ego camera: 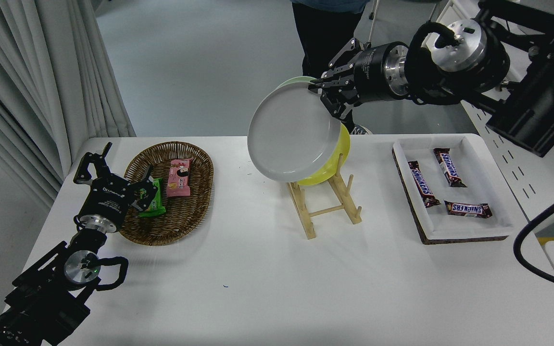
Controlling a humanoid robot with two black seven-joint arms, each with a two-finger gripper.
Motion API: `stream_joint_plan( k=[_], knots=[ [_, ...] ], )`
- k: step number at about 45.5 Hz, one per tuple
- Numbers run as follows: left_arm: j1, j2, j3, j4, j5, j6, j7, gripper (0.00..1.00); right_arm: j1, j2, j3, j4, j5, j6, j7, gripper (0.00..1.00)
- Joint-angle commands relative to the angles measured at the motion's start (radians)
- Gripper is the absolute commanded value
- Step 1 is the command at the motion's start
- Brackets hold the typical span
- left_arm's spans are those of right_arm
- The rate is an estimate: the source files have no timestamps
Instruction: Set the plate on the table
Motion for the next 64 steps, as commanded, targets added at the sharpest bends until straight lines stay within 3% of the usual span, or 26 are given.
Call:
stream_joint_plan(
  k=[1,24,37,64],
  knots=[
    [0.000,0.000,0.000,-0.001,0.000,0.000,0.000,1.00,-0.066,0.050,0.053,-0.005,0.117,-0.240,0.002,0.00],
    [0.000,0.000,0.000,0.001,0.000,0.000,0.000,1.00,-0.212,0.165,-0.102,-0.041,0.318,-0.240,0.003,0.00],
    [0.000,0.000,0.000,-0.001,0.000,0.000,0.000,1.00,-0.353,0.202,-0.085,-0.083,0.318,-0.240,0.003,0.00],
    [0.000,0.000,0.000,0.001,0.001,0.000,0.000,1.00,-0.478,0.288,-0.042,-0.281,0.306,-0.240,0.002,0.00]
  ],
)
